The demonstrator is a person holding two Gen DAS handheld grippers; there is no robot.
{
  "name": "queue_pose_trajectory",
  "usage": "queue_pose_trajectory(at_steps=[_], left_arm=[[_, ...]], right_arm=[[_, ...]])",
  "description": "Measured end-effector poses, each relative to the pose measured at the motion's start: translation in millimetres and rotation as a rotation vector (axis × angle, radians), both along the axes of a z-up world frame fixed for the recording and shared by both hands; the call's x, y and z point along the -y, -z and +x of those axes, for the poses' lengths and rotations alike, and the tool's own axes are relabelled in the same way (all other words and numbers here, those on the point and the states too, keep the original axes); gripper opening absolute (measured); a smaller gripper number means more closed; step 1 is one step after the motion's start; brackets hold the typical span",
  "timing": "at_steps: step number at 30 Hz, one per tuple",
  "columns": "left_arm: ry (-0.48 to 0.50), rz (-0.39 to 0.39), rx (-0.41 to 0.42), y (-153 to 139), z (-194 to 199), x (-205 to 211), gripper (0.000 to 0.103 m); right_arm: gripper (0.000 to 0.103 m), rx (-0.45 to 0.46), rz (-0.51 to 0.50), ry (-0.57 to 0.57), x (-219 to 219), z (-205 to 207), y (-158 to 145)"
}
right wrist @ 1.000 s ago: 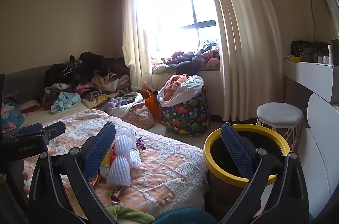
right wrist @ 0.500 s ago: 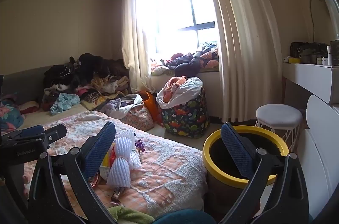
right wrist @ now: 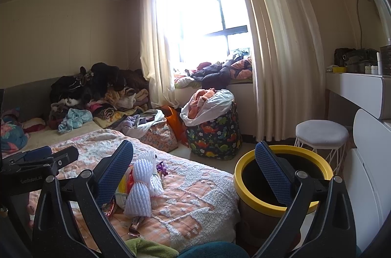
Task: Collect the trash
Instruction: 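Move both tools toward the trash pile on the bed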
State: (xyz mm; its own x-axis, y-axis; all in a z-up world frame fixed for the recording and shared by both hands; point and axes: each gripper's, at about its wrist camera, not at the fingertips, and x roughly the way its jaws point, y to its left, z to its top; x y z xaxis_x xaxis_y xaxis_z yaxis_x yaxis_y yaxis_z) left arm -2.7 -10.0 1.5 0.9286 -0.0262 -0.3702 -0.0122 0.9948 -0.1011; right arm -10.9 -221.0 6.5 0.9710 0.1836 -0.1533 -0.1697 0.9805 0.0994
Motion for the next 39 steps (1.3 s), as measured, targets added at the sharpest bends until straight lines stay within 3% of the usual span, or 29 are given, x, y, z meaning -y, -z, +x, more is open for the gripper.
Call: queue_pose_trajectory(at_steps=[30,39], left_arm=[[0.001,0.002,-0.001,-0.1,0.0,2.7,0.092],[-0.037,-0.018,0.003,-1.7,3.8,-4.0,0.092]], right_arm=[[0.097,0.003,0.006,0.003,1.4,-1.8,-2.2],[0.097,-0.059,0.017,-0.032,0.5,6.0,-5.6]])
